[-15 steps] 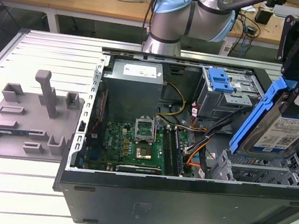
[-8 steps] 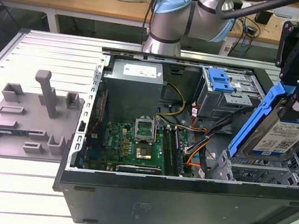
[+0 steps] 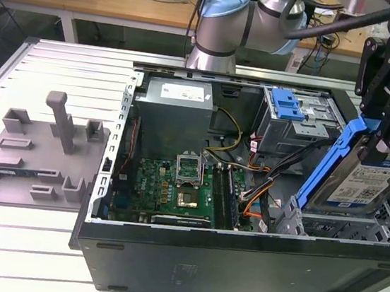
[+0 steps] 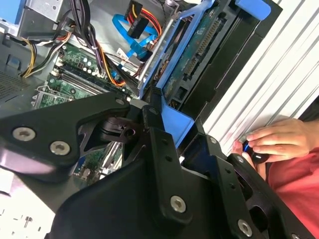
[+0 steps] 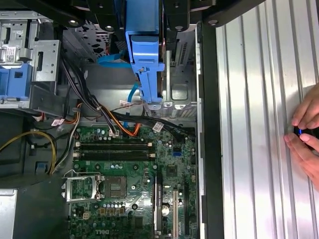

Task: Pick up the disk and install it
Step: 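Insert the disk into the insertion slot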

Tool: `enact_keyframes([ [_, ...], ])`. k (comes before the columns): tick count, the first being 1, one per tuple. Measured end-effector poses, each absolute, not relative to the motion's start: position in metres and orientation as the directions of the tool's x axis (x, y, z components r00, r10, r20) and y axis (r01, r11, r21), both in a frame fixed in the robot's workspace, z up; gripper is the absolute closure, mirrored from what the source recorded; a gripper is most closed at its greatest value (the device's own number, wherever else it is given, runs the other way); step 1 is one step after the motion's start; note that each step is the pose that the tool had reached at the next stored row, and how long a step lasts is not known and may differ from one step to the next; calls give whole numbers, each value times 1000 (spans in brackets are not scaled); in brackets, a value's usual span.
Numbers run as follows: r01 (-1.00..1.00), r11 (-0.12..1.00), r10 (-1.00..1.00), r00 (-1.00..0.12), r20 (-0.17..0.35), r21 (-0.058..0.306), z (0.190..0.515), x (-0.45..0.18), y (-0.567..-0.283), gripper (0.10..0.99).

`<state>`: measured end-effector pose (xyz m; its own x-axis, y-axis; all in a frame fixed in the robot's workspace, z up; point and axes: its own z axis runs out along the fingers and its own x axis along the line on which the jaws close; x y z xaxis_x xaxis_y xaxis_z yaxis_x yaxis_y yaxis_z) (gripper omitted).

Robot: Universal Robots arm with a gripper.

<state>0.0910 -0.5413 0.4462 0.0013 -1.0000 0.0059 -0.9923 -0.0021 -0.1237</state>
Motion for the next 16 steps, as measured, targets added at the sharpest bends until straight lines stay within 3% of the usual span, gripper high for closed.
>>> enact_keyframes([
  [16, -992, -25, -1000, 24, 5, -126, 410, 91, -550, 718],
])
